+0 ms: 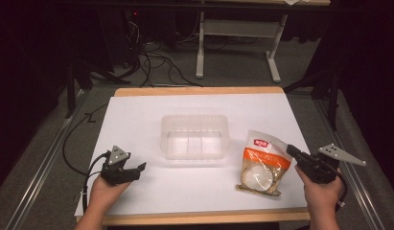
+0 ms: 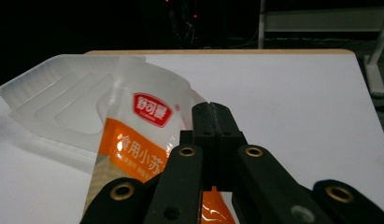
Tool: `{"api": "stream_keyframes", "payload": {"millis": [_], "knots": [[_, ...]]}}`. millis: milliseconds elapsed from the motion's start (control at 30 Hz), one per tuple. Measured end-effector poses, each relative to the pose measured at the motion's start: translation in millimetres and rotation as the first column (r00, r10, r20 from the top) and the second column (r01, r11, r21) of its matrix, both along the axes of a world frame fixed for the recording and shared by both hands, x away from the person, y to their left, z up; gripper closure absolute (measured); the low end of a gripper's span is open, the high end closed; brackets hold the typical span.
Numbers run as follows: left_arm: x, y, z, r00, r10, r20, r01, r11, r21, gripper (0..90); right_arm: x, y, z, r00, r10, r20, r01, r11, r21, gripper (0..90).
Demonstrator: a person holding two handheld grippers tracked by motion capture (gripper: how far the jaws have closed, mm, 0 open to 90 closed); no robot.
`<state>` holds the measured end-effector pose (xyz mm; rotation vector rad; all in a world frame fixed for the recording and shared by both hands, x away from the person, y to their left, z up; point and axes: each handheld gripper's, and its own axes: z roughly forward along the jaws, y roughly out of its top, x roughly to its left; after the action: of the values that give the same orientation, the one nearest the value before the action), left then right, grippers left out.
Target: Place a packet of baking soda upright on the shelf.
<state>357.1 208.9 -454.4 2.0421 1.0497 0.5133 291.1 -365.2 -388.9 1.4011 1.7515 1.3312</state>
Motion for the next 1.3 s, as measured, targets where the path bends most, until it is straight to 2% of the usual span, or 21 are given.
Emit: {"api": "stream_keyframes", "payload": {"millis": [267, 533, 667, 733, 867, 967, 1133, 1300], "knots": [[-0.2, 0.9, 0.4, 1.0, -0.001, 0.001, 0.001, 1.0, -0.007, 28.4, 4.7, 14.4, 27.5, 0.9988, 0.021, 0.045, -0.019, 0.999, -0.033, 90.0], [-1.2, 2.0, 1.6, 1.0, -0.003, 0.006, 0.003, 0.9999, -0.015, 28.4, 17.3, 34.1, 58.1, 0.9927, 0.002, 0.12, 0.006, 0.998, -0.069, 90.0], [-1.3, 2.0, 1.6, 1.0, -0.005, 0.007, 0.005, 0.9998, -0.017, 28.4, 22.2, 41.8, 62.7, 0.9899, -0.005, 0.142, 0.017, 0.996, -0.089, 90.0], [-1.3, 2.1, 1.7, 0.9999, -0.005, 0.01, 0.005, 0.9999, -0.016, 28.4, 24.0, 45.1, 62.1, 0.9879, -0.005, 0.155, 0.017, 0.997, -0.076, 90.0], [-1.3, 2.5, 1.8, 0.9999, -0.008, 0.01, 0.008, 0.9998, -0.017, 28.4, 24.5, 50.5, 50.8, 0.9901, -0.006, 0.14, 0.021, 0.995, -0.101, 90.0], [-1.2, 2.3, 1.7, 0.9999, -0.009, 0.006, 0.01, 0.9998, -0.016, 28.4, 18.2, 48.1, 42.2, 0.9888, -0.012, 0.149, 0.025, 0.996, -0.081, 90.0], [-1.3, 1.1, 1.1, 0.9999, -0.013, 0.006, 0.014, 0.9999, -0.009, 28.4, 3.7, 44.4, 32.3, 0.9843, -0.025, 0.175, 0.039, 0.996, -0.079, 90.0], [-1.2, -0.7, 0.2, 0.9999, -0.016, 0.004, 0.016, 0.9999, -0.004, 28.4, -6.5, 42.1, 21.6, 0.9826, -0.034, 0.182, 0.048, 0.996, -0.069, 89.6]]}}
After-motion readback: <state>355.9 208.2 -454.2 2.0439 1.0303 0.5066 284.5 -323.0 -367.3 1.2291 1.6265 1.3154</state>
